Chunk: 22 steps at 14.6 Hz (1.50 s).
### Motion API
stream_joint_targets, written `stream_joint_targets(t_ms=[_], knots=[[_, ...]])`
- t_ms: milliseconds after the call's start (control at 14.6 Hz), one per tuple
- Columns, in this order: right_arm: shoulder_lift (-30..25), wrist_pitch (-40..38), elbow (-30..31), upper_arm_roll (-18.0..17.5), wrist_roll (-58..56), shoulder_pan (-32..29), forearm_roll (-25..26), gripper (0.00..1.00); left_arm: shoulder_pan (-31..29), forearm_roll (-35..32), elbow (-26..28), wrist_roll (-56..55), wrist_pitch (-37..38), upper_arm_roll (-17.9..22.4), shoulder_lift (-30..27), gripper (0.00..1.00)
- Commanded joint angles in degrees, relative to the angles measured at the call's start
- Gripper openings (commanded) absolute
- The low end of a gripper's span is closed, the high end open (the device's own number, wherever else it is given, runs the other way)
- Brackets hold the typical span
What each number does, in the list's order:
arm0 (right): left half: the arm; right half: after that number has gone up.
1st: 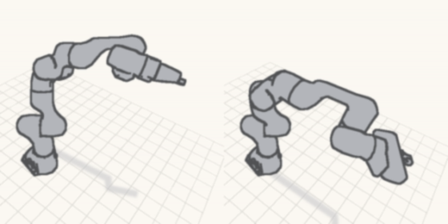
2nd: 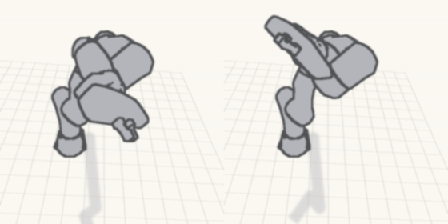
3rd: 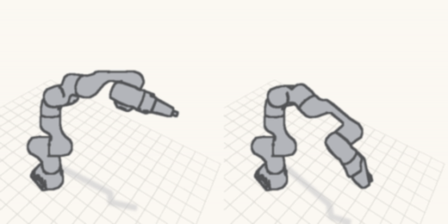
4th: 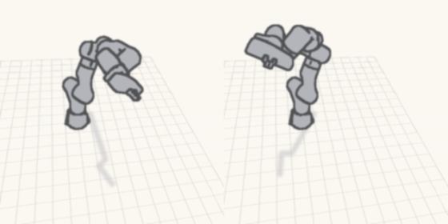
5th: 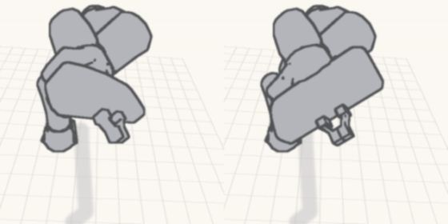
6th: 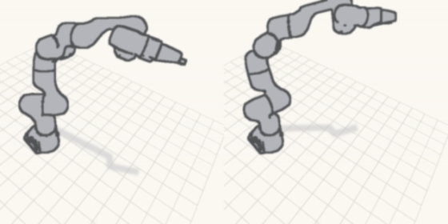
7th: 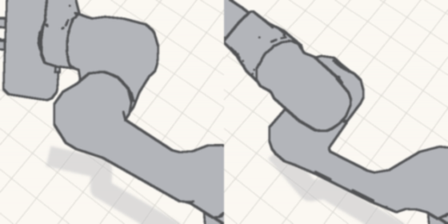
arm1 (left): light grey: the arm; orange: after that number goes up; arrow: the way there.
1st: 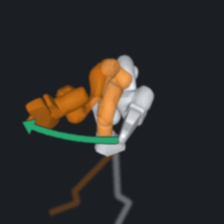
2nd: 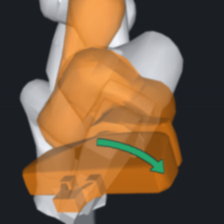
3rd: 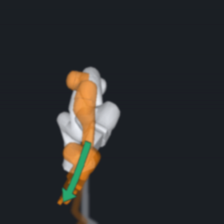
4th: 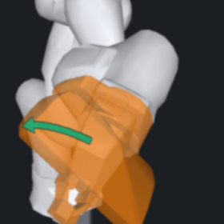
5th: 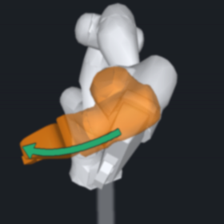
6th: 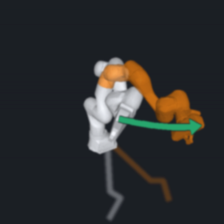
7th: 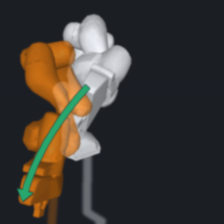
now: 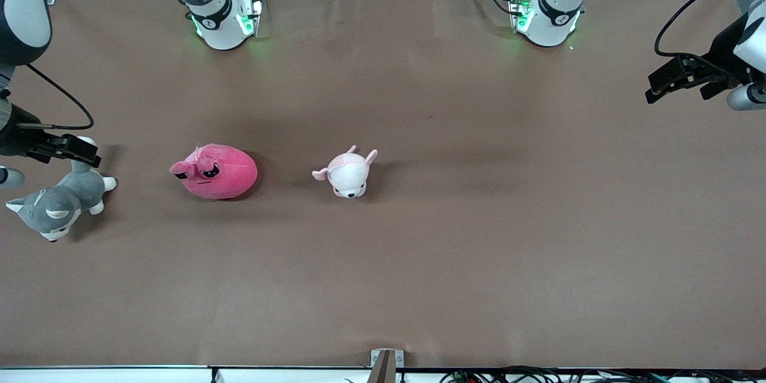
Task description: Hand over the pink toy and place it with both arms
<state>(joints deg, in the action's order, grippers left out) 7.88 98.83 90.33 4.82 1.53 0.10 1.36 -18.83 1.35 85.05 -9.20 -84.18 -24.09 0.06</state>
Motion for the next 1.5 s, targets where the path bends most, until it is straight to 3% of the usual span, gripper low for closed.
stream_joint_targets(t_ms=[0,341,683,956,1229,1434], knots=[[0.74,-1.01,-1.47,-1.13,-0.66,-1.5,0.85,1.0,-0.86,-0.12,-0.41,0.41,-0.55,-0.34,0.03,1.0],[-1.8,-9.0,-0.51,-1.3,-0.39,-1.15,0.4,1.0,-1.12,-0.03,-0.5,0.41,-0.55,-0.26,0.82,1.0],[-12.08,-9.53,8.18,-1.22,-0.48,-1.15,0.4,1.0,-1.39,0.23,-0.59,0.5,-0.55,1.06,1.35,1.0],[-17.8,-10.93,10.92,-1.22,-0.48,-1.07,0.4,1.0,0.28,0.32,-1.38,0.5,-0.46,3.16,2.14,1.0],[-20.53,-12.26,10.83,-1.48,-0.39,-0.71,0.31,1.0,12.9,0.23,-1.47,0.59,-0.37,16.14,2.05,1.0],[-20.18,-11.91,10.31,-1.57,-0.22,-0.71,0.05,1.0,18.47,0.32,-1.47,0.67,-0.37,21.71,1.97,1.0]])
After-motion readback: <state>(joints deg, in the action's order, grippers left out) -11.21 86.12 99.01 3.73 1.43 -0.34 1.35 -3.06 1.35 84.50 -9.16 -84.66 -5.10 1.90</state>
